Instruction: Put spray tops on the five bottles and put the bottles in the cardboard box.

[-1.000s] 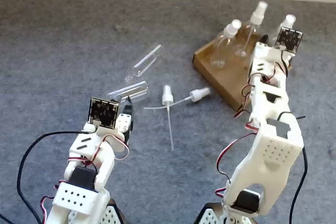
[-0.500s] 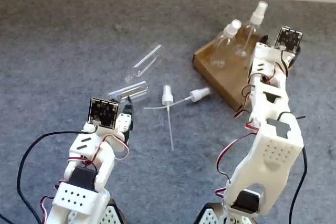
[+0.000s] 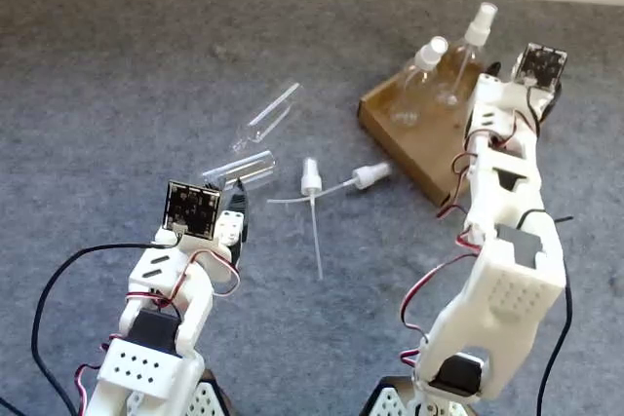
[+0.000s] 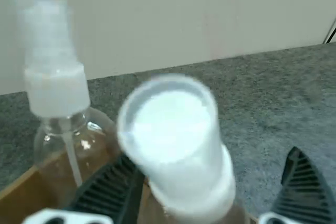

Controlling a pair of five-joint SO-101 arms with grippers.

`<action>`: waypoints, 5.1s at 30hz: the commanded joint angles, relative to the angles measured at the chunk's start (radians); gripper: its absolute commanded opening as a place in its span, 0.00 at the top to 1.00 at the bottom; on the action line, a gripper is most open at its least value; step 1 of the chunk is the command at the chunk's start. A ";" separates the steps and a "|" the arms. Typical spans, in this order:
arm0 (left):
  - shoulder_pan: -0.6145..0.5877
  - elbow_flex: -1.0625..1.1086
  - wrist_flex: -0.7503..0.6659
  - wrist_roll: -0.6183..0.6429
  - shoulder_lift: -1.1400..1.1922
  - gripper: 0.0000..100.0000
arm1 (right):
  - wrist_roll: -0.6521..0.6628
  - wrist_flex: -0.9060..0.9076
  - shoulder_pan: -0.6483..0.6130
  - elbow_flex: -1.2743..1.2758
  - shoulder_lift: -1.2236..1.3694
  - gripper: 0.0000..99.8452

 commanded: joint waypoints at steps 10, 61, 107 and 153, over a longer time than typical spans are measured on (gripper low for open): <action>0.012 0.025 -0.021 -0.012 -0.012 0.96 | -0.002 0.168 0.012 0.007 -0.246 0.65; -0.811 -0.004 0.012 -0.009 -0.013 0.96 | 0.657 1.356 -0.906 -0.001 -0.759 0.79; -0.860 0.012 0.221 -0.009 -0.013 0.96 | 0.954 1.636 -1.035 -1.047 0.479 0.87; -0.796 0.025 0.221 -0.011 -0.013 0.96 | 0.227 2.069 -0.794 -1.276 -0.306 0.99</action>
